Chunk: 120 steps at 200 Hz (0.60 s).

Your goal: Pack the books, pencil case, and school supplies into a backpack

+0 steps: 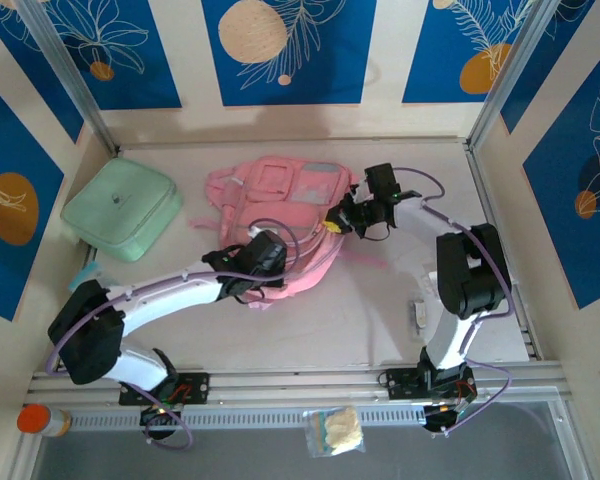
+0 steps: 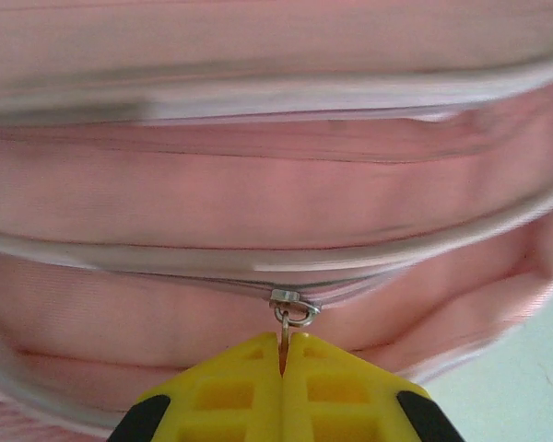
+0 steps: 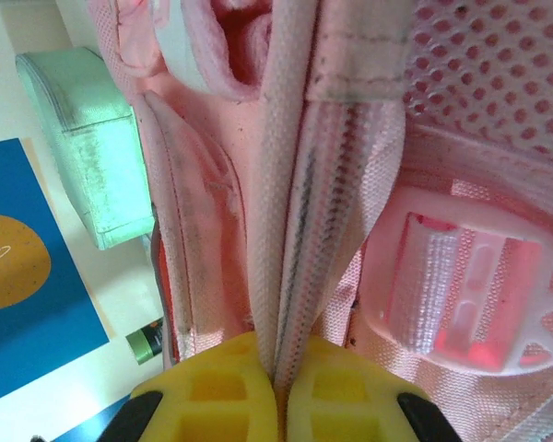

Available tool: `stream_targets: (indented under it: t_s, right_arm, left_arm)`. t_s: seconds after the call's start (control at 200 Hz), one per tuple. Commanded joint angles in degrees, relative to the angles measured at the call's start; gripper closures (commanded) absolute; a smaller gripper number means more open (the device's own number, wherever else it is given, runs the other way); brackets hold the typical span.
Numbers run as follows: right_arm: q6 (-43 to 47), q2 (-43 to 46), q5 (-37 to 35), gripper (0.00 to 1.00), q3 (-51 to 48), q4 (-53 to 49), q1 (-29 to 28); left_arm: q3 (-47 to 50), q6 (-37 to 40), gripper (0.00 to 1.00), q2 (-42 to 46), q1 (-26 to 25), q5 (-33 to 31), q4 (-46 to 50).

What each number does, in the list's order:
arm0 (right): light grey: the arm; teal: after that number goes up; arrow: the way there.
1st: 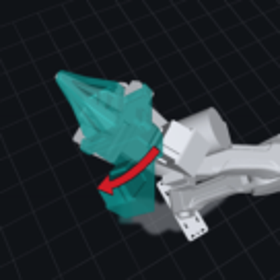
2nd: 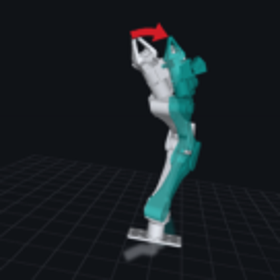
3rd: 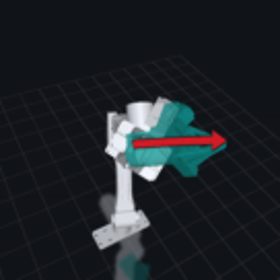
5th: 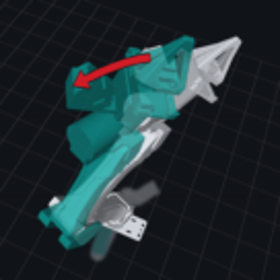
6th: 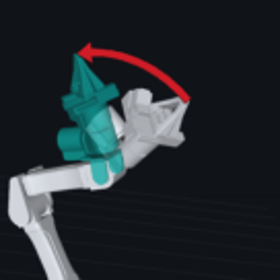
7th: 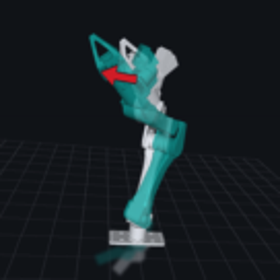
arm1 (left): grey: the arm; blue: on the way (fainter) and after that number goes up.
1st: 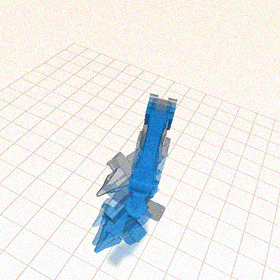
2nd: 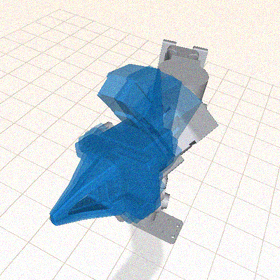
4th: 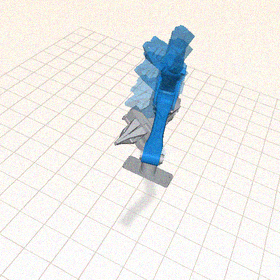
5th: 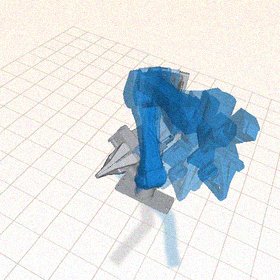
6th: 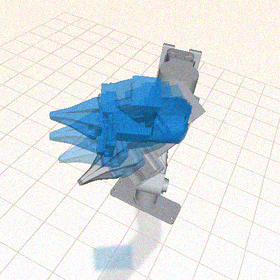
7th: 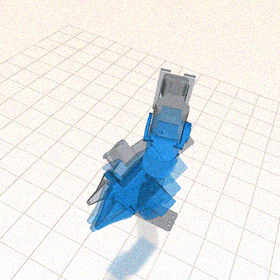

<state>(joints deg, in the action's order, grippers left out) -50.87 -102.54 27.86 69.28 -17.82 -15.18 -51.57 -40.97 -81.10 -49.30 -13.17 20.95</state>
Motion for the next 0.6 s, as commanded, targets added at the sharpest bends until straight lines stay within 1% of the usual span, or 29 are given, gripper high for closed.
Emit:
stream_targets:
  t_s: [0.0,0.01,0.07,0.09,0.12,0.175,0.245,0.34,0.43,0.51,0.595]
  right_arm:
    - [3.76,1.17,-0.71,0.99,2.71,-0.15,0.63]
    - [3.43,1.68,-0.83,0.98,2.31,0.1,0.52]
    - [0.91,3.75,-0.86,0.81,-0.77,2.46,-0.67]
    - [0.01,4.85,-0.6,0.77,-1.52,3.22,-0.98]
    - [-1.43,6.04,-0.29,0.67,-3.09,4.06,-1.28]
    - [-4.01,8.98,-0.3,0.57,-6.43,5.45,-1.88]
    - [-8.03,12.62,-1.84,0.48,-11.9,7.9,-3.87]
    - [-14.05,16.91,-4.7,0.39,-17.38,11.43,-8.7]
    - [-19.98,19.04,-9.31,0.35,-20.81,15.53,-13.82]
    - [-23.43,18.4,-13.09,0.32,-21.56,18.35,-17.01]
    - [-25.87,15.63,-15.45,0.32,-20.83,20.99,-18.62]
  left_arm:
    - [2.36,1.57,1.0,3.13,0.78,3.95,4.95]
    - [2.35,1.59,1.0,3.29,0.78,4.25,4.49]
    - [2.22,1.38,1.0,3.73,0.7,6.07,1.78]
    - [2.0,1.42,1.0,3.75,0.78,6.61,1.27]
    - [1.53,1.42,1.0,3.43,0.78,7.15,0.94]
    - [-0.02,1.61,1.0,2.55,0.76,7.75,1.31]
    - [-1.72,1.96,1.0,1.74,0.65,8.64,1.73]
    - [-2.56,2.65,1.0,1.13,0.43,9.72,0.59]
    - [-3.03,2.55,1.0,0.53,0.36,9.56,0.51]
    - [-3.18,2.53,1.0,0.33,0.28,9.93,0.1]
    - [-3.18,2.39,1.0,0.39,0.25,10.09,0.06]
